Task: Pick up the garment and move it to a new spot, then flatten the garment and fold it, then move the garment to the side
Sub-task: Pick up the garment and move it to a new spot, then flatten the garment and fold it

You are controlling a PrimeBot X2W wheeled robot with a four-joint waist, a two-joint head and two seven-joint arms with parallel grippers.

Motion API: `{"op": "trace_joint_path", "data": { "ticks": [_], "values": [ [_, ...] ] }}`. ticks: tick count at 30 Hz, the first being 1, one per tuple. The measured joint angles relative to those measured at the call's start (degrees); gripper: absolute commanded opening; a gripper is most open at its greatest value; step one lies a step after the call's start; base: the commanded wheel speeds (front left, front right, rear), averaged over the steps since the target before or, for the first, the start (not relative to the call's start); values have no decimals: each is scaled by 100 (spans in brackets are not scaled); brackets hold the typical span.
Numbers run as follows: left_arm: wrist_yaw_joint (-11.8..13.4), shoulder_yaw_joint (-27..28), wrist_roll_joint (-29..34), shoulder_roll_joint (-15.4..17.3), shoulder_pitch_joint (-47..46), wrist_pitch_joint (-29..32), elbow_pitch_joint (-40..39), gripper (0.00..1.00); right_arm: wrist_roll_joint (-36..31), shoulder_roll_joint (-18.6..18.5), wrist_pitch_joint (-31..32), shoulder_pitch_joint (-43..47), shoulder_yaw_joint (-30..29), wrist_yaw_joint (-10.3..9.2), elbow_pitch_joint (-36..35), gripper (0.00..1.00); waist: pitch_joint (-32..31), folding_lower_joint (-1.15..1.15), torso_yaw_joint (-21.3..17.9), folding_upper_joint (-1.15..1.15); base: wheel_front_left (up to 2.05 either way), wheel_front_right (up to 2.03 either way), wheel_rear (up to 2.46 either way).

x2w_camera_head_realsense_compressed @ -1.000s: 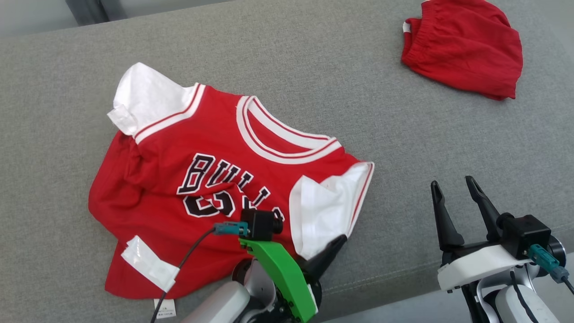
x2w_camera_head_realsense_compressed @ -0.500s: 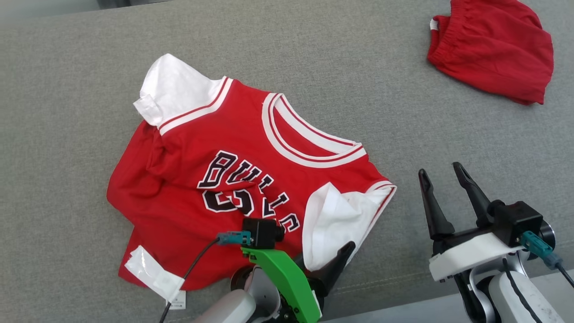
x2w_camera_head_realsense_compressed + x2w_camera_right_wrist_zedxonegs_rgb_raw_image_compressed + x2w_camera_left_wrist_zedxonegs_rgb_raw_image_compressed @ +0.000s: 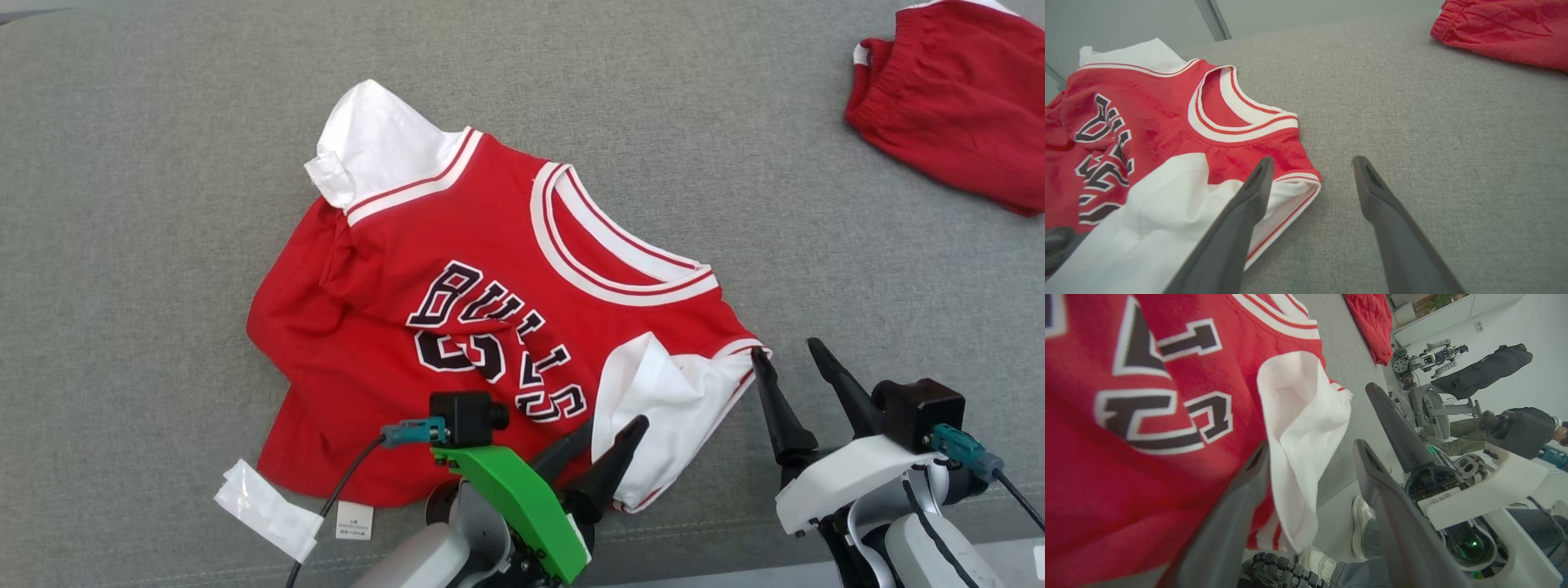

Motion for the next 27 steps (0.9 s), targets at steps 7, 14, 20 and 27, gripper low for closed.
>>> {"op": "trace_joint_path", "data": {
  "ticks": [7, 14, 20, 27],
  "values": [
    [100, 118, -53, -1, 0, -209, -83, 100, 267, 58, 75, -14, -138, 9, 214, 100, 19, 0, 218, 0, 0, 0, 0],
    [103, 258, -272, -2, 0, -417, -234, 100, 738, 250, 187, -62, -292, 109, 465, 100, 16, 0, 404, 0, 0, 0, 0],
    [151, 381, -302, -2, 1, -539, -291, 100, 975, 346, 252, -51, -307, 177, 634, 100, -13, 0, 532, 0, 0, 0, 0],
    [276, 539, -282, -1, 14, -761, -396, 100, 1079, 367, 268, -52, -389, 267, 749, 6, -88, 0, 602, 0, 0, 0, 0]
  ]
}}
